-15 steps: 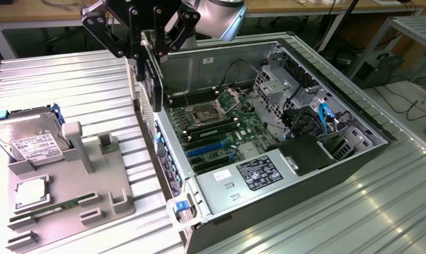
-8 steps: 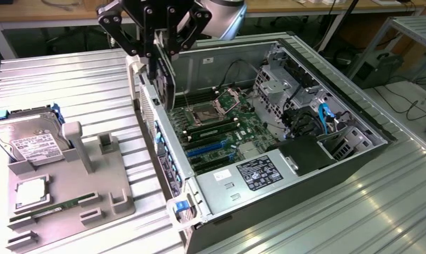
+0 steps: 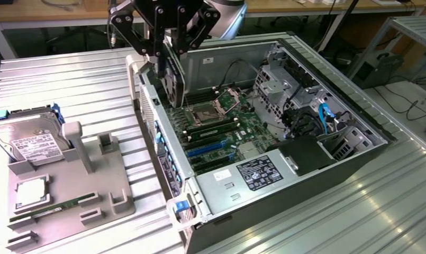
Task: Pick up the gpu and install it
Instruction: 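Pick up the gpu and move the gpu toward the slot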
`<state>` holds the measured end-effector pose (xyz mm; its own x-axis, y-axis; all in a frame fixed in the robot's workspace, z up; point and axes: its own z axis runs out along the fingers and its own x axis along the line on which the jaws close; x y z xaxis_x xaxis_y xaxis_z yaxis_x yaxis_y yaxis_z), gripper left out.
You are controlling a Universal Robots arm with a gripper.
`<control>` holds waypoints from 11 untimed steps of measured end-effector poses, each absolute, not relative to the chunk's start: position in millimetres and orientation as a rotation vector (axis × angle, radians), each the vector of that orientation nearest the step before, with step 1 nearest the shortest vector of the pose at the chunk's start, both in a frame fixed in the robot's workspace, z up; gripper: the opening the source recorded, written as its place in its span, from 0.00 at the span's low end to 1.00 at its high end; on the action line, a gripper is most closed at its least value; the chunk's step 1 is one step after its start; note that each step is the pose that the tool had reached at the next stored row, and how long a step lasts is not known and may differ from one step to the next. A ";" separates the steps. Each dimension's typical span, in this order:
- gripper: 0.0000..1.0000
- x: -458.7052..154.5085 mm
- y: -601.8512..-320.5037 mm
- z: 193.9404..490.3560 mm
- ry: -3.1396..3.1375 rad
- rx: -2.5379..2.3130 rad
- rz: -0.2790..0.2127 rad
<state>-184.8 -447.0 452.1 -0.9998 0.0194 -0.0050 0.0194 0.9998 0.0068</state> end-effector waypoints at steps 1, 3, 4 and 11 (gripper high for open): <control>0.27 -184.5 -447.0 452.1 3.136 0.030 0.011; 0.27 -184.3 -447.0 452.1 3.136 0.030 0.011; 0.27 -184.3 -447.0 452.1 3.136 0.030 0.011; 0.27 -182.8 -447.0 452.1 3.136 0.030 0.011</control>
